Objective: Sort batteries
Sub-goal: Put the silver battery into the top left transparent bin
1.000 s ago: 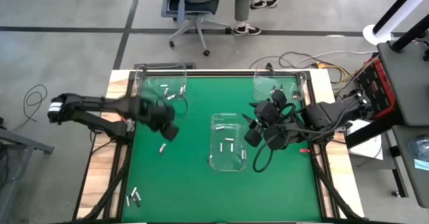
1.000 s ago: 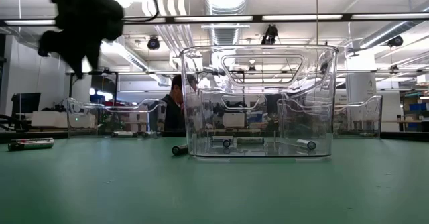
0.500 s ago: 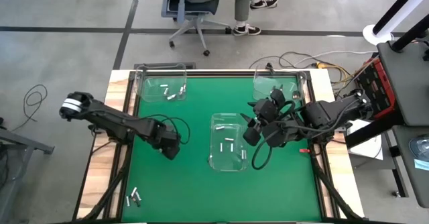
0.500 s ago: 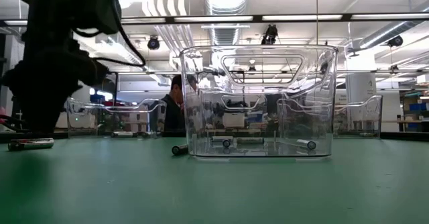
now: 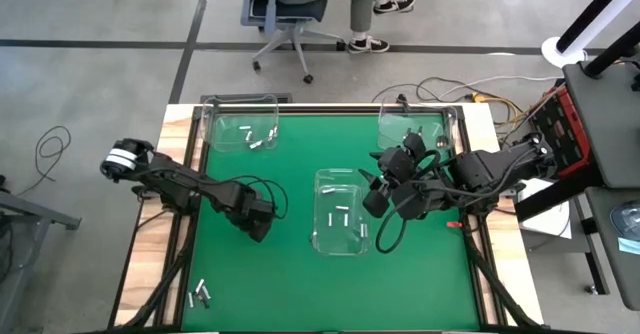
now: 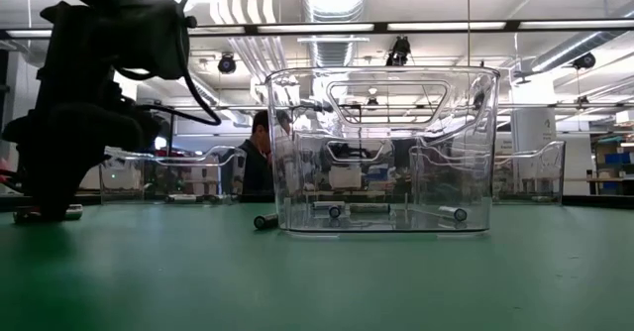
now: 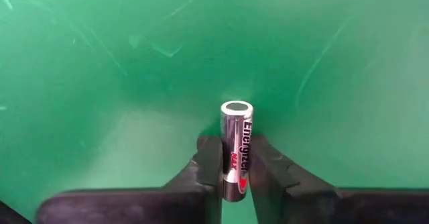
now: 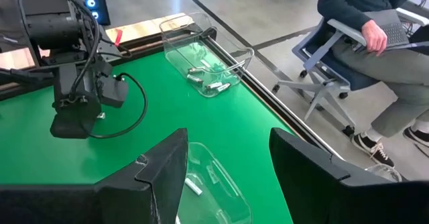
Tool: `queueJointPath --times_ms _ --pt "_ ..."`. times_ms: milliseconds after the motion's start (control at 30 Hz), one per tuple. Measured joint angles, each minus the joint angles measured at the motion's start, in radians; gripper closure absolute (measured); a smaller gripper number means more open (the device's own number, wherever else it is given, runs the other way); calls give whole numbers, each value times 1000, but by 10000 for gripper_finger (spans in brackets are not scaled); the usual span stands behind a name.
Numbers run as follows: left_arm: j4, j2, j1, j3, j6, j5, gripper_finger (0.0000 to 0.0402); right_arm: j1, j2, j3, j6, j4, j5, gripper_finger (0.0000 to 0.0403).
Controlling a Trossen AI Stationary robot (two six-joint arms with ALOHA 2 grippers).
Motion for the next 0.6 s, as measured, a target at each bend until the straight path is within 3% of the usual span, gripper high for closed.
queueJointPath --times_ms 133,300,600 --pt "-23 -11 28 23 -6 -1 369 0 0 0 -2 0 0 200" --pt "-119 -116 132 155 111 -141 370 -1 -11 0 -30 0 0 200" --pt "-97 -176 580 386 433 -209 377 -5 -23 0 -93 0 2 200"
